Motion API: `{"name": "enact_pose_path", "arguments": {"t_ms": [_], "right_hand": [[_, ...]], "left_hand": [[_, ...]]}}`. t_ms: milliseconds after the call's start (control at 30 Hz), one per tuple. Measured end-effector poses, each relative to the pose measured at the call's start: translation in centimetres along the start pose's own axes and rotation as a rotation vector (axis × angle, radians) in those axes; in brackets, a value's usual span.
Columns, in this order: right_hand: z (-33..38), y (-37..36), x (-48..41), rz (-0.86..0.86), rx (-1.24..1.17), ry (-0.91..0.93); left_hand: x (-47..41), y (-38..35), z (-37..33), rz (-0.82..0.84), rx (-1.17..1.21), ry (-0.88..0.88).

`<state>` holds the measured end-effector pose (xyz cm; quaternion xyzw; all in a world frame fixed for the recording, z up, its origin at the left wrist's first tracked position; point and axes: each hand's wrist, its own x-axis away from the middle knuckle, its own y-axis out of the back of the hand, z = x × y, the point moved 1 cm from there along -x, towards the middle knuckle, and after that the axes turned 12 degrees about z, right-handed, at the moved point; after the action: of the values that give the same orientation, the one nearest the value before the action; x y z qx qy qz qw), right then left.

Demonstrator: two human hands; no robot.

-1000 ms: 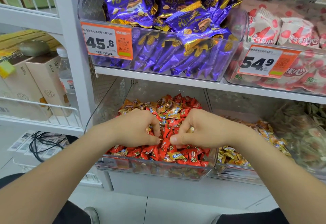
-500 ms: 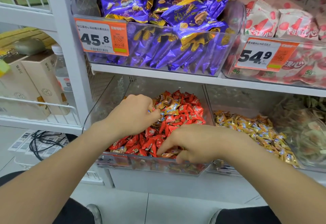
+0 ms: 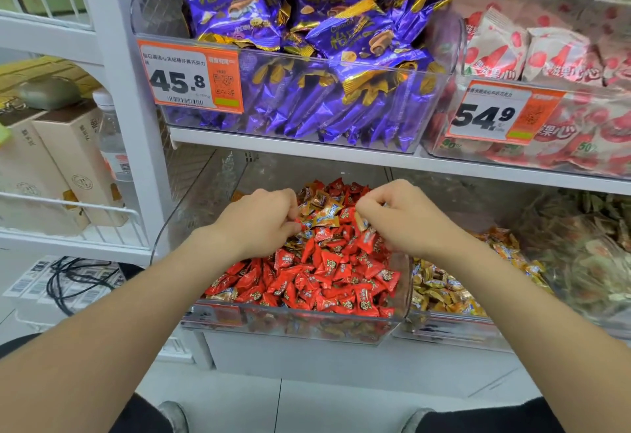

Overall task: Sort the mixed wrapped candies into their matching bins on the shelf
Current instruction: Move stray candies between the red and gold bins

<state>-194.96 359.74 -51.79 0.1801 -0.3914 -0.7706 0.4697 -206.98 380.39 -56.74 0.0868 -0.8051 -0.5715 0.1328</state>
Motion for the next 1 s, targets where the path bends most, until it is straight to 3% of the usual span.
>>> {"name": "enact_pose_path", "arguments": {"t_ms": [100,233,400,500,667,833,1000], "right_hand": [[-0.8,0.0,-0.8,-0.006,0.052,-0.002],[-0.8,-0.4,-1.2,0.135,-0.002,0.024],[-1.3,0.0,-2.6,-0.102,0.124,0.005],[-1.3,-0.3,-3.1,-0.105,0.238,0.049],[-0.9,-1.0,-4.4,-0.139,0.479,0.123],[-1.3,-2.7,-5.5,0.072,0.539,0.202],[-1.8,-2.9,-6.3,0.038,0.559,0.179]], "left_hand": [[-0.4,0.1,0.2,0.054,0.003,-0.065],[-0.9,0.5,0.0,0.02,0.022,-0.087],[-1.8,0.5,0.1,-0.062,-0.036,0.045],[-3.4,0.5,1.0,0.039,-0.044,0.092],[-4.8,-0.1,1.9,0.314,0.0,0.018],[-4.8,0.5,1.8,0.367,0.058,-0.04],[-3.8,0.7,1.8,0.311,0.104,-0.034]]}}
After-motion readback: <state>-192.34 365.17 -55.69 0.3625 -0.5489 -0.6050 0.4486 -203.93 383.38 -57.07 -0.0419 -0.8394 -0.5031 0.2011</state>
